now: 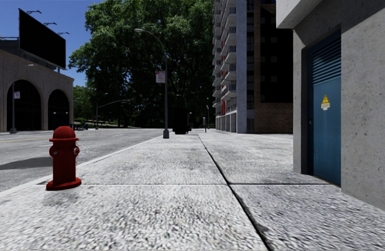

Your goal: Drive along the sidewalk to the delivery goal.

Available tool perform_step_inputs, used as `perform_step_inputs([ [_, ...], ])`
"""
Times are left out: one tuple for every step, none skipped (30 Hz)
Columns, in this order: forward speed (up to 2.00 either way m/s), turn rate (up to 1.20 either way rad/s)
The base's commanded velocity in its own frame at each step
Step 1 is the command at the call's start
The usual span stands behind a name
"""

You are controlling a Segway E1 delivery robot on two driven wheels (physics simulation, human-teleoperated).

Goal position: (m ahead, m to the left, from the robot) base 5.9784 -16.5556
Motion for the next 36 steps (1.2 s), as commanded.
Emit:
perform_step_inputs([
  [2.0, 0.0],
  [2.0, 0.0],
  [2.0, 0.0],
  [2.0, 0.0],
  [2.0, 0.0],
  [2.0, 0.0],
  [2.0, 0.0],
  [2.0, 0.0],
  [2.0, 0.0],
  [2.0, 0.0],
  [2.0, 0.0],
  [2.0, 0.0],
  [2.0, 0.0],
  [2.0, 0.0],
  [2.0, 0.0],
  [2.0, 0.0],
  [2.0, 0.0],
  [2.0, 0.0],
  [2.0, 0.0],
  [2.0, 0.0],
  [2.0, 0.0],
  [2.0, 0.0],
  [2.0, 0.0],
  [2.0, 0.0],
  [2.0, 0.0],
  [2.0, 0.0],
  [2.0, 0.0],
  [2.0, 0.0],
  [2.0, 0.0],
  [2.0, 0.0],
  [2.0, 0.0],
  [2.0, 0.0],
  [2.0, 0.0],
  [2.0, 0.0],
  [2.0, 0.0],
  [2.0, 0.0],
])
